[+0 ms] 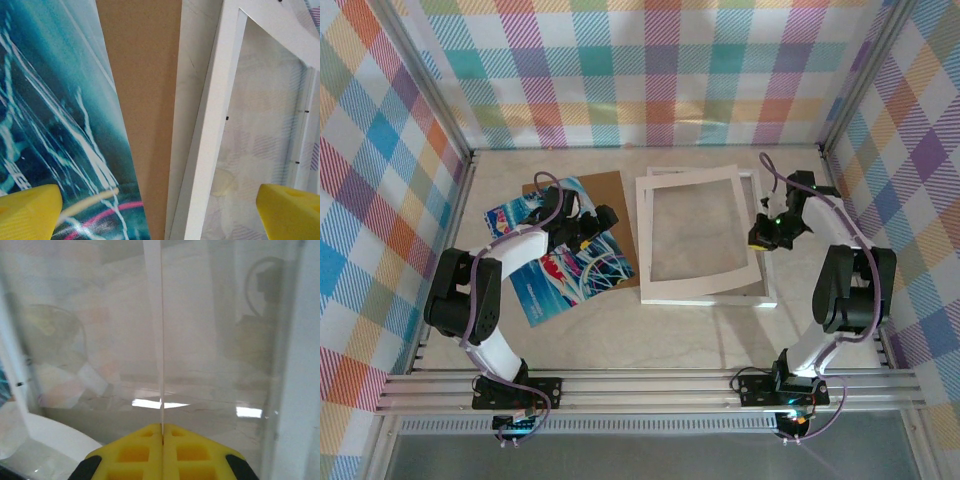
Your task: Put the photo into the frame
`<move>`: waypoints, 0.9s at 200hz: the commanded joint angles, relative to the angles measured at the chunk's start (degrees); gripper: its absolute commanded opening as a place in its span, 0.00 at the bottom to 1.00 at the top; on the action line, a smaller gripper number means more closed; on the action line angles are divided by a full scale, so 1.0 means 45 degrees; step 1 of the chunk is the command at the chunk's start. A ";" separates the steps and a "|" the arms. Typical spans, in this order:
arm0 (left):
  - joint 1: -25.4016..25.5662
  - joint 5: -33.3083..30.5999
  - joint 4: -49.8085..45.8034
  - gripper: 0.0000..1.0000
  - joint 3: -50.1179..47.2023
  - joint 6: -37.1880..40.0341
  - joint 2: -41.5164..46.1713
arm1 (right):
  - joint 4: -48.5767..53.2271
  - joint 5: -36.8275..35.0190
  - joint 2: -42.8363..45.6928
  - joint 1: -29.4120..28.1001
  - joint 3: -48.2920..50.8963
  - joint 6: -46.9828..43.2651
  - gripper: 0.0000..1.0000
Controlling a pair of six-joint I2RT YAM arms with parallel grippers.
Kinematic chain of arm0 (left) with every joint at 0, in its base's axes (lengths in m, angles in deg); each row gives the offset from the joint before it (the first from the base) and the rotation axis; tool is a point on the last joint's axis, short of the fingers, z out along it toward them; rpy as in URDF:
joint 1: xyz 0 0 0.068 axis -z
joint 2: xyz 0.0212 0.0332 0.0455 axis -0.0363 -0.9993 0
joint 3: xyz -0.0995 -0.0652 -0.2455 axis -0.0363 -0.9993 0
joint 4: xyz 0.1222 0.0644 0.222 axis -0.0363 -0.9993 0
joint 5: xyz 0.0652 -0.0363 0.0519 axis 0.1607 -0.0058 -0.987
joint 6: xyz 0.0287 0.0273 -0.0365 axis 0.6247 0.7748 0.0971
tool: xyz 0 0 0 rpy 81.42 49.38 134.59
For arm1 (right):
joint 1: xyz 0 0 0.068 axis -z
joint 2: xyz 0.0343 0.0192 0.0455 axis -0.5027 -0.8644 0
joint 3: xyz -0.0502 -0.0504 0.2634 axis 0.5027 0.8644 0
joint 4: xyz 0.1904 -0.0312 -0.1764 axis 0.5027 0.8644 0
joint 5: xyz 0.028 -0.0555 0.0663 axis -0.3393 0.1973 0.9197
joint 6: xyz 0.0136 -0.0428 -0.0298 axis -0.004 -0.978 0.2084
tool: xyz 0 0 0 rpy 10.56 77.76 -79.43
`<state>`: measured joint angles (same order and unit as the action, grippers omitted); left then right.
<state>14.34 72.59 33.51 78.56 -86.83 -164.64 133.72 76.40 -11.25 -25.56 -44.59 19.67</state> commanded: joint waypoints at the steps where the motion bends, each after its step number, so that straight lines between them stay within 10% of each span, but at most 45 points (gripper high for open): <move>1: 0.0041 0.0126 0.0125 1.00 0.0133 0.0346 0.0020 | 0.0693 -0.1519 -0.0195 0.0279 -0.0441 -0.0172 0.00; 61: 0.0041 -0.0051 -0.0047 1.00 0.0177 0.0513 0.0168 | 0.0714 -0.1555 0.0169 0.0285 -0.0607 0.0066 0.00; 119: 0.0041 -0.0033 -0.0011 1.00 0.0193 0.0472 0.0012 | -0.1579 0.3449 0.2133 0.0281 0.0354 0.1867 0.00; 180: 0.0041 -0.0051 -0.0072 1.00 0.0093 0.0499 0.0167 | 0.0371 0.3066 0.1892 0.0988 -0.1578 0.0905 0.00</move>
<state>14.34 72.50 33.40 78.56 -85.59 -164.64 130.42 88.29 -1.46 -22.94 -47.96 25.95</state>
